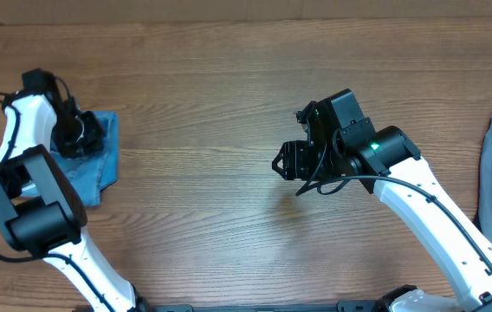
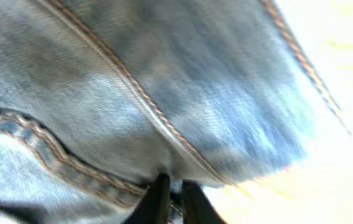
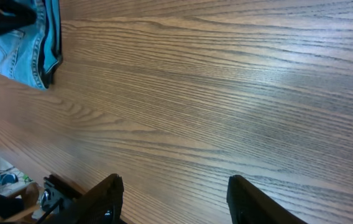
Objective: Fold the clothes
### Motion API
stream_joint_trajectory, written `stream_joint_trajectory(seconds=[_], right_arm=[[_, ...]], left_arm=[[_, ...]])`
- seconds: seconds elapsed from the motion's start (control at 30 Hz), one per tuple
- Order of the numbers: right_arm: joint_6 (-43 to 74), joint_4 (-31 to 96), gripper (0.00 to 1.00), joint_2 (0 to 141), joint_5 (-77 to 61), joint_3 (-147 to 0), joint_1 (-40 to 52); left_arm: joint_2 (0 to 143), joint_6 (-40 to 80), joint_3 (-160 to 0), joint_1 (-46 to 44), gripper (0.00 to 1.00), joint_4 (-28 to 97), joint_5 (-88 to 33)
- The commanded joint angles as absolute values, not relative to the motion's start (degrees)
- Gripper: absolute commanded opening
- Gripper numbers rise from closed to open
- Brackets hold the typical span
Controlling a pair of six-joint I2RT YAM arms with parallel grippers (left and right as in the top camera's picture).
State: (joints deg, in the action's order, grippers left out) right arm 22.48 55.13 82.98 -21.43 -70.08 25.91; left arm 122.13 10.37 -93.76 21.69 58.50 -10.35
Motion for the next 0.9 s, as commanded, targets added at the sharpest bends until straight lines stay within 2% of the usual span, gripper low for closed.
stream_joint_trajectory(seconds=[0.0,0.13,0.2,0.27,0.43,0.53,0.63,0.87], right_arm=[[22.72,55.02,0.58,81.87,-21.06,-71.5,25.65],[22.72,55.0,0.58,81.87,-21.06,-71.5,25.65],[22.72,55.0,0.58,81.87,-21.06,-71.5,25.65],[22.72,55.0,0.58,81.87,-21.04,-71.5,25.65],[22.72,55.05,0.58,81.87,-21.04,-71.5,25.65],[22.72,55.09,0.58,81.87,-21.04,-71.5,25.65],[22.72,54.98,0.58,81.87,-21.02,-71.5,25.65],[22.72,54.89,0.58,81.87,-21.04,-71.5,25.65]], left_arm=[[122.63,10.33,-102.56,21.74,0.15,64.99,-11.14],[121.21,8.62,-112.14,21.91,0.27,76.29,-4.19],[120.18,8.69,-114.41,21.91,0.28,79.48,0.71],[119.46,9.47,-114.5,22.15,0.24,80.4,4.49],[119.96,14.09,-110.1,24.49,0.11,79.13,5.08],[120.36,16.36,-103.79,26.5,0.04,75.68,3.88],[120.53,16.29,-95.48,27.4,0.04,68.49,2.96],[120.64,16.16,-79.46,27.07,0.14,46.06,2.94]])
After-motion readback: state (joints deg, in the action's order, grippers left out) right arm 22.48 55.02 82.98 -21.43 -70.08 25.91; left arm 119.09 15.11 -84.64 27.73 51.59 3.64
